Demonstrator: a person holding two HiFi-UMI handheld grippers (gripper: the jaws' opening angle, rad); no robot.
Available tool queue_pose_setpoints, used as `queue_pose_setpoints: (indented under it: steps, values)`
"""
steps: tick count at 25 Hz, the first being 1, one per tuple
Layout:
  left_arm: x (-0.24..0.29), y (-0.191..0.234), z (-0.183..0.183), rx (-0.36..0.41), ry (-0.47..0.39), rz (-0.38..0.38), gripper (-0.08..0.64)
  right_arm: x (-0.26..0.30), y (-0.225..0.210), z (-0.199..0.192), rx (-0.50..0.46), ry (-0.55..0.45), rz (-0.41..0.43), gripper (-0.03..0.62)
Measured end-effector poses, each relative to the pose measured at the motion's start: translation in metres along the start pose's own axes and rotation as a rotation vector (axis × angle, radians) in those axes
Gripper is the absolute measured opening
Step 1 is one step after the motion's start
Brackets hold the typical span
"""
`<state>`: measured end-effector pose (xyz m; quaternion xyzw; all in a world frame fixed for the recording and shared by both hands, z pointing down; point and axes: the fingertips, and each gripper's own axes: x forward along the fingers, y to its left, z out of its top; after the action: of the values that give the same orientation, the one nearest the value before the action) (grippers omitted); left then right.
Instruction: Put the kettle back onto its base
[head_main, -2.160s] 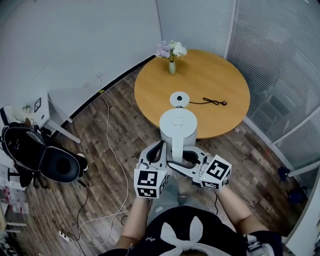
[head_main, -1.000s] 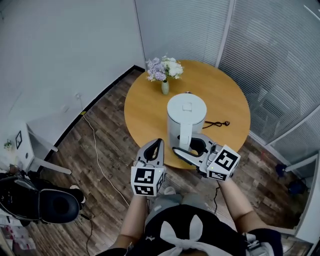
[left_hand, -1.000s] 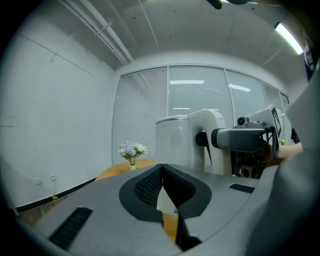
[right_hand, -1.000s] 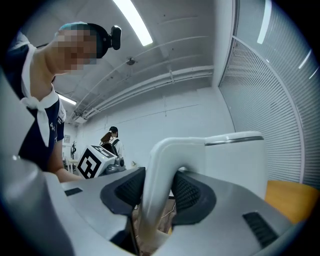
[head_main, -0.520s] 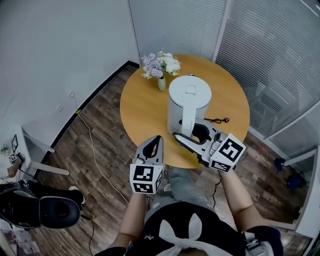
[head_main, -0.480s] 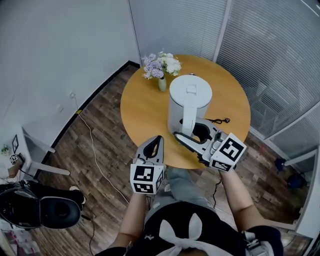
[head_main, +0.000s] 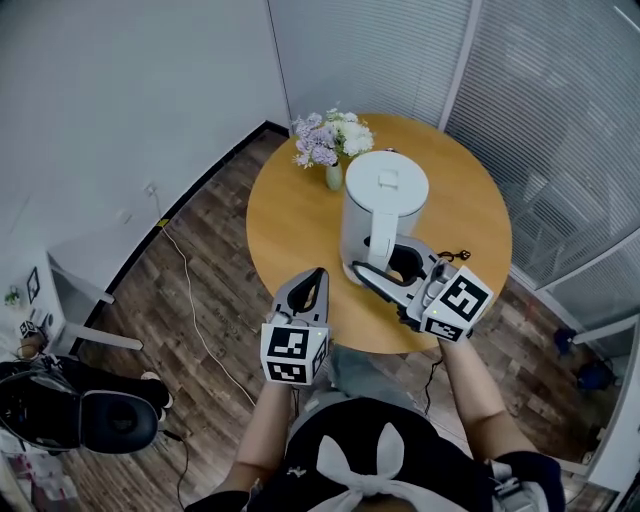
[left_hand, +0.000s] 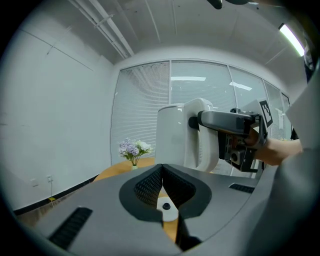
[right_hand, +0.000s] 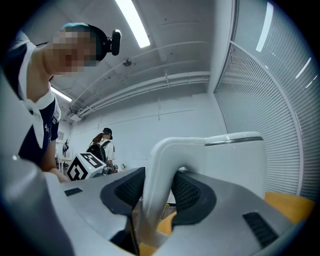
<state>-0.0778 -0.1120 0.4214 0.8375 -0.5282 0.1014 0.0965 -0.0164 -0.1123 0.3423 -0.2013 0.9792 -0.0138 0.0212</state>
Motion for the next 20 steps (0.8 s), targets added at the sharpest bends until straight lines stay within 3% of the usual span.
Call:
queue_pose_setpoints:
  steps: [20]
  values:
    - [0.059, 0.048, -0.016, -0.006, 0.099, -0.011, 0.026, 0.026, -0.064, -0.058, 0.101, 0.044, -0.046, 0.173]
